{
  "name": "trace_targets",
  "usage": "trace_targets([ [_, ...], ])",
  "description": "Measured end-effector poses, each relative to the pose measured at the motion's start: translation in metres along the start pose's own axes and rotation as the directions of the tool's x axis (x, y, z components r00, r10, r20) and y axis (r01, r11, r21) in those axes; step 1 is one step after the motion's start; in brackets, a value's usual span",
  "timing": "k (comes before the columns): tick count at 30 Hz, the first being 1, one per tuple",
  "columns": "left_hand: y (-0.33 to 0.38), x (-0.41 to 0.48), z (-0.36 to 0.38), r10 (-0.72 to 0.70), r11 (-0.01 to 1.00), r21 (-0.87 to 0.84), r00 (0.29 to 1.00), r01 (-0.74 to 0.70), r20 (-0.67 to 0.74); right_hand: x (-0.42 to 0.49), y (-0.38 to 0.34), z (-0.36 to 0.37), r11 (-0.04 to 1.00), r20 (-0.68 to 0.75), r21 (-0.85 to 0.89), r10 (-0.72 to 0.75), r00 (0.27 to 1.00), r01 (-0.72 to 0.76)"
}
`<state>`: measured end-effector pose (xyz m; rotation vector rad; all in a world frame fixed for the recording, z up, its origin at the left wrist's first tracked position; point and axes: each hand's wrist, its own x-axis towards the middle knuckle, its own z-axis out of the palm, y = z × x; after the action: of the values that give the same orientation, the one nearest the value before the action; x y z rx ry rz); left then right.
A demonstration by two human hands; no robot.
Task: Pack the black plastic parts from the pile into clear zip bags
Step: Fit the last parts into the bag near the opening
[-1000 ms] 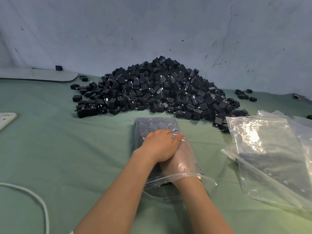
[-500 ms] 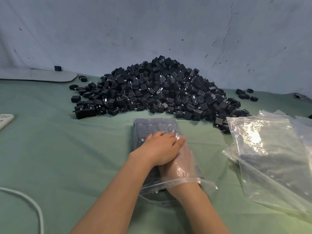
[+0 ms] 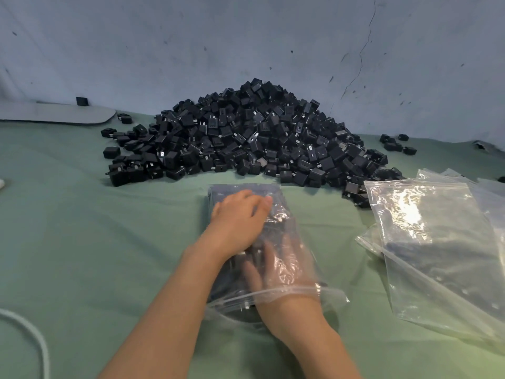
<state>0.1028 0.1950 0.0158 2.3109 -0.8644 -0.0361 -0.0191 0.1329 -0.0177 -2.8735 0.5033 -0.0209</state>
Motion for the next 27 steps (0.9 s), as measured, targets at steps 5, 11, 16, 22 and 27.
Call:
trace_targets([
  [5, -0.022, -0.013, 0.0, -0.346, 0.875, -0.407, 0.927, 0.263, -0.144, 0.012, -0.001, 0.006, 1.0, -0.163, 0.017, 0.013, 0.987, -0.01],
  [11, -0.038, -0.034, 0.004, -0.513, 0.504, -0.828, 0.857, 0.244, -0.06, 0.006, 0.004, 0.013, 0.992, -0.314, 0.099, -0.043, 0.948, 0.078],
  [16, -0.034, -0.046, 0.009, -0.483, 0.262, -0.951, 0.876, 0.165, 0.019, -0.019, -0.003, 0.017, 0.994, -0.333, -0.043, -0.112, 0.936, 0.104],
  [22, -0.029, -0.053, 0.011, -0.391, 0.253, -0.955, 0.919, 0.156, 0.046, -0.014, -0.005, 0.02, 0.997, -0.069, -0.054, -0.051, 0.996, 0.047],
  [27, -0.028, -0.054, 0.012, -0.374, 0.312, -0.938, 0.927, 0.15, 0.024, -0.014, -0.007, 0.022, 0.999, -0.075, -0.021, -0.031, 0.997, 0.029],
])
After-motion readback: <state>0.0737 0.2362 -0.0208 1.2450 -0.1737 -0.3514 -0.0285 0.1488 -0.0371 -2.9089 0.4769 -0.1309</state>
